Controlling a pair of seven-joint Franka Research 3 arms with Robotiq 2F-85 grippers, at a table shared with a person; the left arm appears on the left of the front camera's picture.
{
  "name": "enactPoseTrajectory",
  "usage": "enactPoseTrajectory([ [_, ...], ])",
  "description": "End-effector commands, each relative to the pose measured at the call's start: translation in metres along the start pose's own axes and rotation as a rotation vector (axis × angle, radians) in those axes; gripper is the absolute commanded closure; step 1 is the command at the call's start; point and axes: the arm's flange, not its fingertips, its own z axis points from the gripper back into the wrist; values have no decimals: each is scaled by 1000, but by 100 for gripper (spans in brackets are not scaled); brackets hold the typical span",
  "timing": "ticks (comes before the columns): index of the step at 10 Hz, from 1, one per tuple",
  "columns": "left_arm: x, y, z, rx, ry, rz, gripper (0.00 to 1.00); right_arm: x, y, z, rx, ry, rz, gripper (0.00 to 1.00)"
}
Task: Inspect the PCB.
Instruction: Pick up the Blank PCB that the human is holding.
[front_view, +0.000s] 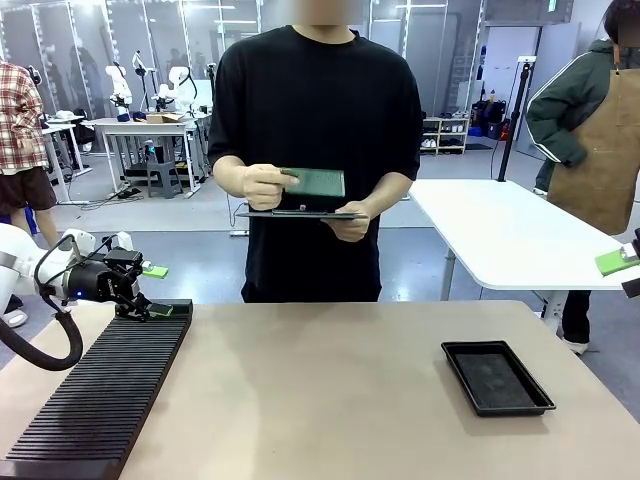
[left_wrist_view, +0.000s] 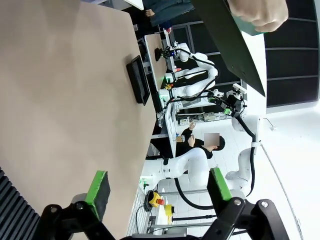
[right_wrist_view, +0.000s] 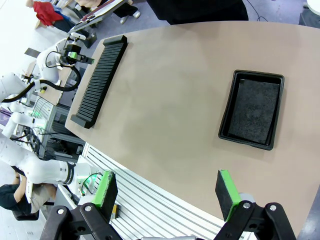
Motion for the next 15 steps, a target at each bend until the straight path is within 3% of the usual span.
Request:
enactPoseTrajectory([
  [1, 2, 0, -1, -3, 2, -2, 0, 0, -1, 1, 9, -2, 15, 0],
  [3, 0, 0, 0, 0, 0, 0, 0, 0, -1, 1, 9, -2, 15, 0],
  [5, -15, -70, 36, 28, 37, 38, 0, 0, -1, 1, 9, -2, 15, 0],
  [9, -93, -163, 105, 261, 17, -23, 0, 0, -1, 1, 9, -2, 15, 0],
  [11, -140, -217, 127, 436, -1, -85, 0, 0, -1, 1, 9, -2, 15, 0],
  [13, -179, -253, 135, 692, -50, -174, 0, 0, -1, 1, 9, -2, 15, 0],
  [15, -198, -259, 128, 708, -56, -225, 0, 0, -1, 1, 9, -2, 15, 0],
])
